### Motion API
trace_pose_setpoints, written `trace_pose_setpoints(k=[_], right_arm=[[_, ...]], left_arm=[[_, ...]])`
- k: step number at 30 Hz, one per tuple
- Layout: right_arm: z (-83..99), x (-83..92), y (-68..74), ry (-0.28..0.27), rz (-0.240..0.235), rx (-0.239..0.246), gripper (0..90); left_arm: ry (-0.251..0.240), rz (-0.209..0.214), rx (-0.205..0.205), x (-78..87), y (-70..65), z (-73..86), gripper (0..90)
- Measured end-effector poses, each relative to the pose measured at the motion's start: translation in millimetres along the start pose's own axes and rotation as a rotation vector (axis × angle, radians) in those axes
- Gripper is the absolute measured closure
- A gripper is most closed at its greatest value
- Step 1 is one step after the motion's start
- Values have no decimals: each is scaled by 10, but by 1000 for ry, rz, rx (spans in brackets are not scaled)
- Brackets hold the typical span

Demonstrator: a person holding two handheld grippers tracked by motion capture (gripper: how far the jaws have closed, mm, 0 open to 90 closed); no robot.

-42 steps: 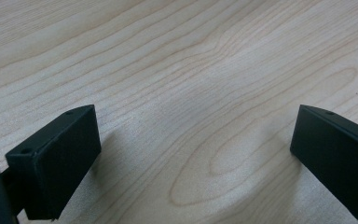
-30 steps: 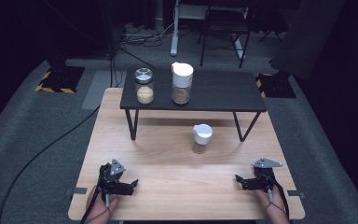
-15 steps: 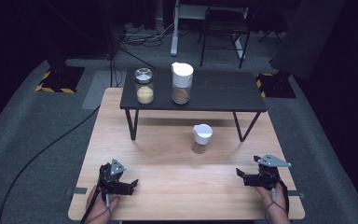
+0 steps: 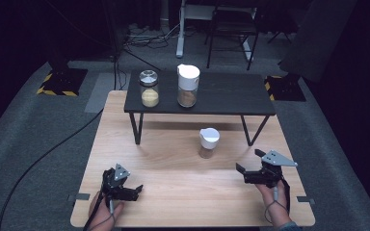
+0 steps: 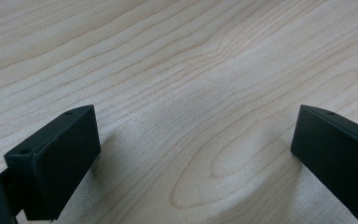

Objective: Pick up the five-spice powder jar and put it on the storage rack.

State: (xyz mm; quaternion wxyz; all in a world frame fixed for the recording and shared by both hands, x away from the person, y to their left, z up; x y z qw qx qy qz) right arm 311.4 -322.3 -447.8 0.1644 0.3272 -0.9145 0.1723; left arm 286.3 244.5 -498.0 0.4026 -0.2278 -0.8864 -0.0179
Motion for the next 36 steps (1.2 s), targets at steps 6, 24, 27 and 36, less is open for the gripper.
trace_pose_setpoints(k=[6, 24, 27, 36], right_arm=[[-121, -169, 42, -10, -22, 7, 1], [-334, -699, 101, -26, -71, 7, 3], [-330, -772, 107, -20, -76, 8, 3], [-307, -1031, 147, -12, -94, 12, 22]], left_arm=[[0, 0, 0, 0, 0, 0, 12], [-1, -6, 4, -2, -2, -1, 9], [-1, -6, 4, -2, -2, -1, 9], [1, -10, 7, -4, -6, -4, 5]])
Point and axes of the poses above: each handheld gripper's, and its own axes: x roughly backward along the jaws, z roughly out of its underside, y roughly to its left, the point moved 7 cm from there along -x, roughly forward along the jaws, and after that the axes turned 12 degrees about x, right-handed, at the moved point
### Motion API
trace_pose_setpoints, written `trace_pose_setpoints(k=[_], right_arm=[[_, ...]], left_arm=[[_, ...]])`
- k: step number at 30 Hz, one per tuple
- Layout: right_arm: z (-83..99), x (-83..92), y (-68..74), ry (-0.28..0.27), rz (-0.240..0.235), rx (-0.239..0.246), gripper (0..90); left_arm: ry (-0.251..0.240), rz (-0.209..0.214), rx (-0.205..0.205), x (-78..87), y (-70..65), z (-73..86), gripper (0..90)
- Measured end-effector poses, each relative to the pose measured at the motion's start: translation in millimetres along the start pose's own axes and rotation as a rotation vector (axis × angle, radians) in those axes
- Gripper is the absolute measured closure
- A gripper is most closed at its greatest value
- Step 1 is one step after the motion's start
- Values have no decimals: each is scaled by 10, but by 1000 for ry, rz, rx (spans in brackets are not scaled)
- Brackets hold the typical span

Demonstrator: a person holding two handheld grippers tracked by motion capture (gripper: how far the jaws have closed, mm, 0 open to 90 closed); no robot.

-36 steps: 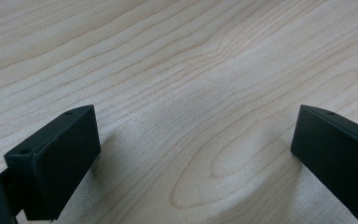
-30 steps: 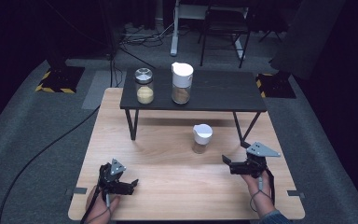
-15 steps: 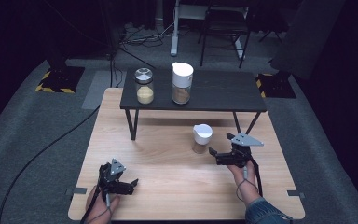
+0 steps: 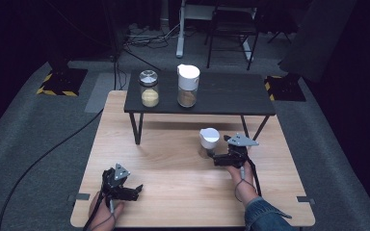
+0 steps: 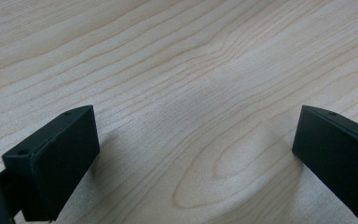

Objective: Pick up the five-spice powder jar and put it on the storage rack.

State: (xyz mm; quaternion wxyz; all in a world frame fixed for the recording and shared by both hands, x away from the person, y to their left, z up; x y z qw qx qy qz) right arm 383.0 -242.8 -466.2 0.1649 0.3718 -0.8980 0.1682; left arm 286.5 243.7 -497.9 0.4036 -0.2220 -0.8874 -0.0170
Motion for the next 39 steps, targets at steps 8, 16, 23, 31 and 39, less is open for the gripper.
trace_pose_setpoints(k=[8, 16, 23, 31, 39], right_arm=[[45, -246, 41, 9, -10, 5, 82], [69, -427, 45, 42, -23, 7, 213], [43, -440, 60, 52, -9, 25, 295], [14, -385, 40, 60, -27, 32, 297], [-88, -161, 23, 36, -24, 39, 297]], left_arm=[[0, 0, 0, 0, 0, 0, 4], [0, 0, 0, 0, 0, 1, 4], [0, 0, 0, 0, 0, 0, 5], [0, -1, 1, 0, -1, 0, 4], [-2, -3, 5, -4, -5, 0, 3]])
Point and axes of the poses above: each handheld gripper's, and its own axes: x roughly backward along the jaws, z roughly out of its underside, y roughly to its left, the point moved 7 cm from there along -x, roughly forward along the jaws, and after that the axes turned 12 degrees about x, right-handed, at the moved point
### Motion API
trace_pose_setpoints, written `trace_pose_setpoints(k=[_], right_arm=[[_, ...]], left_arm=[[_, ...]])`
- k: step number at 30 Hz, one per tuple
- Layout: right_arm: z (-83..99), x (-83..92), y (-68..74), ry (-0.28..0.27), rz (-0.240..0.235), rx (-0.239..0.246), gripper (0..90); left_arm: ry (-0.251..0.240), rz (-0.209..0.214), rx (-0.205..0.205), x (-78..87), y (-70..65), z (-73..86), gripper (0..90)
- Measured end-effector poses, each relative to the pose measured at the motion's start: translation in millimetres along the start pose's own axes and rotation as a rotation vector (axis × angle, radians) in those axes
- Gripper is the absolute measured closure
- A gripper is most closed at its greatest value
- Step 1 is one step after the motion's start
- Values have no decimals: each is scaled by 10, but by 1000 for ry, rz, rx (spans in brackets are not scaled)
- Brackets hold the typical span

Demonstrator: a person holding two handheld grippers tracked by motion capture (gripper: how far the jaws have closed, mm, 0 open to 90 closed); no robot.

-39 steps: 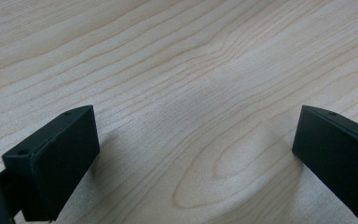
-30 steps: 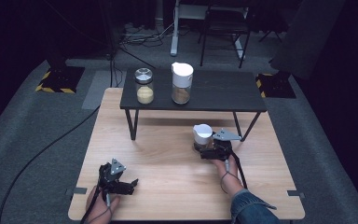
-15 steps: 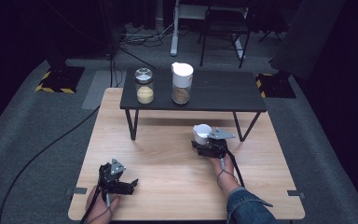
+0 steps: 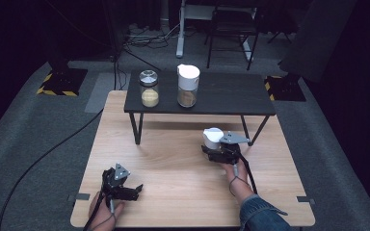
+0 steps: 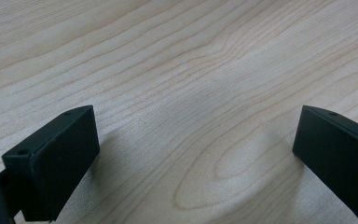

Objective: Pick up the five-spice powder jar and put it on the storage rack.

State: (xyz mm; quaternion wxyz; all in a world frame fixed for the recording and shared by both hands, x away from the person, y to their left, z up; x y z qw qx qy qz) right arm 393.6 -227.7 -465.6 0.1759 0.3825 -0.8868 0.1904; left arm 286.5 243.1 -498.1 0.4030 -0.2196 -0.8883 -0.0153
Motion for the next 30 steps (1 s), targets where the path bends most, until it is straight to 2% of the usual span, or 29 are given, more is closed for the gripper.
trace_pose_setpoints(k=[6, 17, 30], right_arm=[[-91, 223, -10, -35, 11, 12, 297], [-372, 570, -52, -58, 24, 33, 297], [-777, 854, -135, -85, 25, 41, 297]], left_arm=[[0, -3, 4, -2, -4, -3, 3], [0, -6, 7, -2, -5, -4, 3], [1, -6, 7, -2, -5, -5, 3]])
Point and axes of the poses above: each handheld gripper's, and its own axes: x roughly backward along the jaws, z roughly out of its underside, y roughly to its left, the point moved 7 cm from there along -x, roughly forward along the jaws, and after that the axes turned 12 degrees about x, right-handed, at the moved point
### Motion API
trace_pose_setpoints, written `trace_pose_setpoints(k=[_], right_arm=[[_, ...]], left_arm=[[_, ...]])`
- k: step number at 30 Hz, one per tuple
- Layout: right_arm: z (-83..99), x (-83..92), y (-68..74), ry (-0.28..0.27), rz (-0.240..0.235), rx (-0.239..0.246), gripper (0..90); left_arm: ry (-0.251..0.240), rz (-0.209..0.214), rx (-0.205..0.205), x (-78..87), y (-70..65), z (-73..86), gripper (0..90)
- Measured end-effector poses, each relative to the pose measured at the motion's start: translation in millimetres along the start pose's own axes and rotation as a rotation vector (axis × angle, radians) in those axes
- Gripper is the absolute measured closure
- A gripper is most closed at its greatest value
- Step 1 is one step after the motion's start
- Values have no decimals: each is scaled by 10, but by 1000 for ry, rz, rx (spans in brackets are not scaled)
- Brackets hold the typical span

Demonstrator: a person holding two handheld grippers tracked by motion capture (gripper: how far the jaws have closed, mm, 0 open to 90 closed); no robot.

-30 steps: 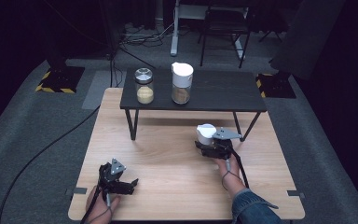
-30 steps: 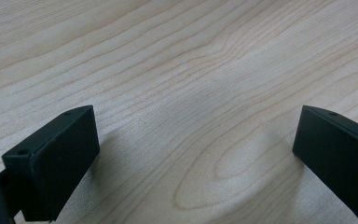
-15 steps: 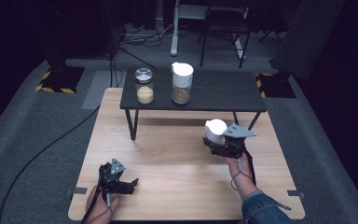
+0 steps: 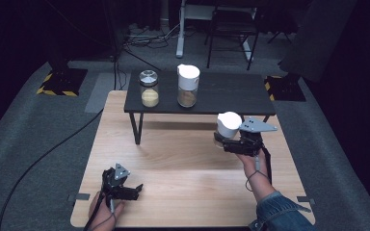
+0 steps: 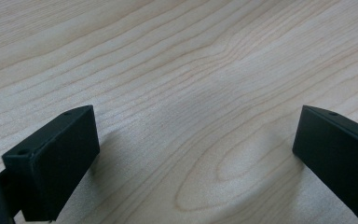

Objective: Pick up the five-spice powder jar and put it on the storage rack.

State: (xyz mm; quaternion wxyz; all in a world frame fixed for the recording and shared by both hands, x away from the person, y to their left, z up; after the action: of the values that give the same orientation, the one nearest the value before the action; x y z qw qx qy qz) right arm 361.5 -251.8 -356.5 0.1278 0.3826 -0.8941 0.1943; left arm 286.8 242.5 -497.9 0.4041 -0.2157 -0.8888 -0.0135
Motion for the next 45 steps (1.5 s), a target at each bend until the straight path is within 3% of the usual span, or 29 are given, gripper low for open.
trace_pose_setpoints(k=[14, 23, 33, 45], right_arm=[[-424, 163, -257, -21, 36, -18, 297], [-710, 171, -468, -19, 71, -26, 297], [-877, 39, -664, -5, 103, -46, 297], [-831, -261, -819, 74, 123, -77, 297]], left_arm=[[0, 0, 0, 0, 0, 0, 3], [0, 0, 0, 0, 0, 0, 3], [-1, 0, 0, 0, 0, 1, 3], [0, 0, 0, 0, 0, 0, 3]])
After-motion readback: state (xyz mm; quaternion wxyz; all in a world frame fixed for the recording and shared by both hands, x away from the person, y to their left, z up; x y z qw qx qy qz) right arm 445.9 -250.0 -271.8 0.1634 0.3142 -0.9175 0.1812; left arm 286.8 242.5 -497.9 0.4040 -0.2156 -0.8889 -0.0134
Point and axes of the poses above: each handheld gripper's, and its own axes: x roughly backward along the jaws, z roughly out of its underside, y roughly to its left, the point moved 7 cm from there along -x, roughly forward along the jaws, and after that the axes turned 12 degrees about x, right-handed, at the moved point
